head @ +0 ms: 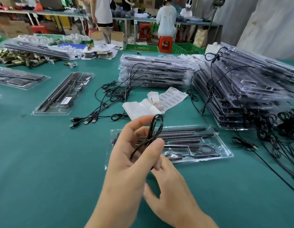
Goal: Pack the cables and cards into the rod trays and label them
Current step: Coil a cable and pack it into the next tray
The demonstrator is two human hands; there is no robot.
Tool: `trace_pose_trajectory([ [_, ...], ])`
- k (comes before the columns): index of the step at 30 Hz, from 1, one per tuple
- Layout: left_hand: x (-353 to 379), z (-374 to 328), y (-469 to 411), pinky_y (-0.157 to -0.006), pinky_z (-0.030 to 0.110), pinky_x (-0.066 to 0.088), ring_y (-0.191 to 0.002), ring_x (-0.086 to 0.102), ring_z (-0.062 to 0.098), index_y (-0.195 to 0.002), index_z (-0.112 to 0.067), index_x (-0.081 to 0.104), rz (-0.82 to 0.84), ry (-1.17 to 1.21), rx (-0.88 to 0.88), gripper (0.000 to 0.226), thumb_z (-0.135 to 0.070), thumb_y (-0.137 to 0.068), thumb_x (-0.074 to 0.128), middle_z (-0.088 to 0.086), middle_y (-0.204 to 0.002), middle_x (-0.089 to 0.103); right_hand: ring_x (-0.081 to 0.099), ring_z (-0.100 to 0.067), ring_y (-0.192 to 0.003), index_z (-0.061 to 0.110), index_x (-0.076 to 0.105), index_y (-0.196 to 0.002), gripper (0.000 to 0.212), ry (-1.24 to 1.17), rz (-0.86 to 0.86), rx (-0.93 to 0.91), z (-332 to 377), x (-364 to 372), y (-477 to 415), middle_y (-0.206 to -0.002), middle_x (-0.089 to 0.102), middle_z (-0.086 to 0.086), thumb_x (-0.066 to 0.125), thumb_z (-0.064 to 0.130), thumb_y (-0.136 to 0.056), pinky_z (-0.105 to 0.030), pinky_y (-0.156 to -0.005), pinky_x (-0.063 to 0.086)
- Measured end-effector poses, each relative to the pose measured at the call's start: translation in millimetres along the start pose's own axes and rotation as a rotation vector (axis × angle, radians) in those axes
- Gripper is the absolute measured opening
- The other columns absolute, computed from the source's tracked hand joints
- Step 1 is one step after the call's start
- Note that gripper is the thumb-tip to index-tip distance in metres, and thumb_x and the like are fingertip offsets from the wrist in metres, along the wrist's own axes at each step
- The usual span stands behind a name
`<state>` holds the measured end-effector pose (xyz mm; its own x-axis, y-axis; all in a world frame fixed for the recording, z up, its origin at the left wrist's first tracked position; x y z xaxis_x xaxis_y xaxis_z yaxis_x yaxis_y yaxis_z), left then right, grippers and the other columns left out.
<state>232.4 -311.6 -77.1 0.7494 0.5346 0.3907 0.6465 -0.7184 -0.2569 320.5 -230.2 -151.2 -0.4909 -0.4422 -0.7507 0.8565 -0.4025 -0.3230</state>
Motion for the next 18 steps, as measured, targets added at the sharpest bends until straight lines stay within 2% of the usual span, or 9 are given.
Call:
trace_pose_trajectory([
  [1,5.4,3.6,-2.2,-0.066,0.020,0.049,-0.066,0.054,0.011,-0.121,-0.034,0.069,-0.033,0.047,-0.020,0.044,-0.033,-0.077,0.075,-0.006,-0.096,0.062,0.051,-0.012,-0.115,0.027,0.054,-0.131,0.045,-0.027,0.047,0.010,-2.3,2.4,1.1,-0.127,0.049,0.007,0.061,0.041,-0.089,-0.031,-0.090,0.050],
  [3,15.6,9.4,-8.0,-0.070,0.019,0.051,-0.070,0.055,0.009,-0.117,-0.036,0.073,-0.105,0.166,-0.045,0.041,-0.030,-0.077,0.076,-0.009,-0.092,0.062,0.051,-0.014,-0.118,0.025,0.051,-0.132,0.055,-0.086,0.069,0.050,-8.6,7.5,2.4,-0.131,0.049,0.007,0.067,0.047,-0.083,-0.032,-0.091,0.051],
  [5,26.8,15.3,-13.3,-0.071,0.017,0.051,-0.068,0.056,0.008,-0.117,-0.031,0.075,-0.168,0.302,-0.084,0.038,-0.019,-0.081,0.077,-0.009,-0.090,0.062,0.055,-0.012,-0.112,0.032,0.049,-0.127,0.050,-0.142,0.040,0.107,-14.7,11.6,1.0,-0.125,0.052,0.012,0.067,0.048,-0.083,-0.032,-0.085,0.054],
  [8,40.7,23.3,-19.0,-0.071,0.018,0.053,-0.067,0.057,0.006,-0.124,-0.017,0.071,-0.252,0.443,-0.128,0.045,-0.013,-0.080,0.079,-0.005,-0.086,0.062,0.059,0.004,-0.105,0.056,0.051,-0.121,0.038,-0.245,-0.018,0.172,-21.7,14.8,-4.6,-0.114,0.061,0.026,0.057,0.043,-0.086,-0.016,-0.079,0.053],
  [11,45.1,27.3,-27.4,-0.069,0.019,0.054,-0.067,0.056,0.006,-0.129,-0.009,0.066,-0.303,0.571,-0.147,0.050,-0.016,-0.079,0.068,-0.004,-0.079,0.060,0.061,0.011,-0.093,0.053,0.059,-0.112,0.032,-0.233,-0.005,0.128,-24.6,14.0,-5.0,-0.102,0.064,0.034,0.054,0.033,-0.087,-0.011,-0.075,0.049],
  [13,43.5,29.9,-33.2,-0.069,0.020,0.054,-0.069,0.055,0.007,-0.129,-0.008,0.066,-0.325,0.629,-0.153,0.048,-0.014,-0.081,0.067,-0.004,-0.082,0.059,0.059,0.015,-0.099,0.056,0.059,-0.113,0.036,-0.266,0.000,0.094,-21.8,5.4,-5.5,-0.109,0.063,0.036,0.055,0.028,-0.090,-0.003,-0.073,0.045],
  [15,40.8,31.3,-37.5,-0.068,0.021,0.054,-0.069,0.055,0.007,-0.127,-0.009,0.067,-0.321,0.655,-0.147,0.044,-0.013,-0.083,0.067,-0.003,-0.083,0.059,0.064,0.001,-0.101,0.047,0.063,-0.116,0.031,-0.384,0.041,0.087,-22.7,-1.0,-4.5,-0.113,0.068,0.021,0.056,0.027,-0.093,-0.012,-0.076,0.051],
  [17,35.1,31.9,-40.3,-0.067,0.020,0.054,-0.068,0.056,0.007,-0.124,-0.010,0.070,-0.303,0.670,-0.138,0.040,-0.012,-0.084,0.067,-0.003,-0.082,0.059,0.061,-0.011,-0.083,0.034,0.063,-0.108,0.016,-0.412,0.095,0.106,-24.8,-4.4,-3.5,-0.099,0.067,0.009,0.056,0.033,-0.093,-0.033,-0.071,0.054],
  [18,30.0,31.4,-41.8,-0.067,0.020,0.054,-0.068,0.056,0.007,-0.122,-0.010,0.071,-0.300,0.675,-0.134,0.038,-0.012,-0.084,0.067,-0.003,-0.082,0.059,0.057,-0.018,-0.077,0.029,0.061,-0.104,0.014,-0.407,0.134,0.133,-27.1,-5.4,-3.0,-0.090,0.065,0.005,0.058,0.037,-0.093,-0.039,-0.068,0.050],
])
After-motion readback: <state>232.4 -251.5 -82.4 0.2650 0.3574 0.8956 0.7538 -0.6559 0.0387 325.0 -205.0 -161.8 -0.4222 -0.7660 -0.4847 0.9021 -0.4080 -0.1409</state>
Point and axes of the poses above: each hand's wrist, its own y-axis away from the middle knuckle, its own x-axis out of the palm, z = x × y, the point moved 2 cm from there along -y, towards the middle knuckle
